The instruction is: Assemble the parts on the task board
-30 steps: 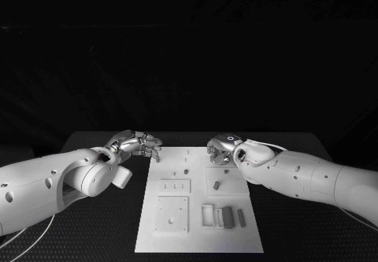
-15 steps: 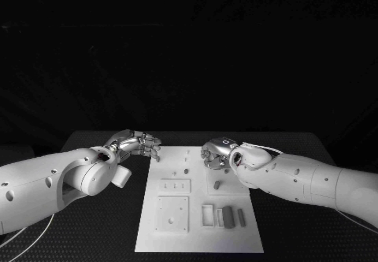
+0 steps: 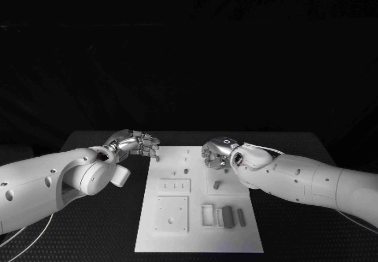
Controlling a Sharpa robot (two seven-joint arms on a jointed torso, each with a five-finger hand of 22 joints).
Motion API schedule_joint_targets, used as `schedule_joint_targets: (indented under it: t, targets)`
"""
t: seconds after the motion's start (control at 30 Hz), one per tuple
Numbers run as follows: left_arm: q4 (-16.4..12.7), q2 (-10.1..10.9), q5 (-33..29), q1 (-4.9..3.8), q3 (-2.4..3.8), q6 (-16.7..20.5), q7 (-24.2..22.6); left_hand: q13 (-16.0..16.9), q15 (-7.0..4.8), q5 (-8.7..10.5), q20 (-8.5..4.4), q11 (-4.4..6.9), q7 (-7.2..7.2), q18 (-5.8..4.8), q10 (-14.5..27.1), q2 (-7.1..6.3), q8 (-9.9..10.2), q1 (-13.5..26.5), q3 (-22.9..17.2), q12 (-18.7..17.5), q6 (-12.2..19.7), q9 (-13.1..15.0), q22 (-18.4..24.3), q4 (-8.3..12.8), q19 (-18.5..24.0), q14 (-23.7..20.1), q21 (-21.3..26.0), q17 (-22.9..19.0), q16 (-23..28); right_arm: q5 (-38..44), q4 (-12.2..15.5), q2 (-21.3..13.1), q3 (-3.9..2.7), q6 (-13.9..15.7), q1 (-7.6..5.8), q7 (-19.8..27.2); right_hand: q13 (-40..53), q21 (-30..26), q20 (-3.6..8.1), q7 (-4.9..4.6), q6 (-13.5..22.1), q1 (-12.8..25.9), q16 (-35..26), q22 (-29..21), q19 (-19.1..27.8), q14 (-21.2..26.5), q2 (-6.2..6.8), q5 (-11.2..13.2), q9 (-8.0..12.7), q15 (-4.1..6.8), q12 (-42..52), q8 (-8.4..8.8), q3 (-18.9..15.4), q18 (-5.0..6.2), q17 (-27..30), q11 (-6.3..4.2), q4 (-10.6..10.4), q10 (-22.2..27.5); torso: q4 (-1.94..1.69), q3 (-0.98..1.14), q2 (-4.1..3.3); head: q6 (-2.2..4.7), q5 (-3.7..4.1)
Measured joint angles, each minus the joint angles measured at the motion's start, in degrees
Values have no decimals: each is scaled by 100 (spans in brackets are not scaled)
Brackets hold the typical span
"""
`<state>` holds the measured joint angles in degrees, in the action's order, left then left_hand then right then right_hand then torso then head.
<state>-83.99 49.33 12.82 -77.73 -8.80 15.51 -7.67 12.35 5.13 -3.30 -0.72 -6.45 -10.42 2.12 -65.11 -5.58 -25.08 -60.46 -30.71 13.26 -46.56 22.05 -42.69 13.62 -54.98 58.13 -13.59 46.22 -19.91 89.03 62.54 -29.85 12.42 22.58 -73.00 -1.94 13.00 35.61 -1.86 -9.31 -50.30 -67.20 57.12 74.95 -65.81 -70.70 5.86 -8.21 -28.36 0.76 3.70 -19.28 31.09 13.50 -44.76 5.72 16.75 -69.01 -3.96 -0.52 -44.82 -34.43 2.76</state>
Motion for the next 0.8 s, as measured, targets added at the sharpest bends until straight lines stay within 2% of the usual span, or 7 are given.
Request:
schedule_joint_targets:
  t: [0.47,0.67,0.8]
  targets:
    - [72,4,0,0,-2,-3,2,11,0,0,0,0,0,0,0,0,0,0,0,0,0,0,-5,0,0,0,23,5,22,-105,117,-144,-29,278,-3,75,33,123,20,18,-60,-54,89,-4,-42,-36,17,0,-41,36,27,0,0,-1,33,-52,0,-52,0,2,-5,-16,-10]
    - [97,-10,-1,0,-1,-6,2,11,0,0,0,0,0,0,0,0,0,0,0,0,0,0,-4,0,0,0,23,11,22,-107,1,-88,-29,251,-3,54,33,133,20,18,-60,-52,118,-4,-43,-36,19,0,-40,36,27,18,0,0,38,-52,0,-52,0,0,-9,-20,-3]
    - [120,-45,-2,0,-1,-11,2,16,0,0,0,0,0,-1,0,0,0,0,0,0,0,0,-4,0,0,0,23,11,22,-84,-143,-4,-30,163,-3,17,27,155,19,-11,-31,30,168,-4,-43,-36,102,0,-40,36,27,45,-24,-1,39,-39,-24,-39,-1,-2,-11,-26,8]
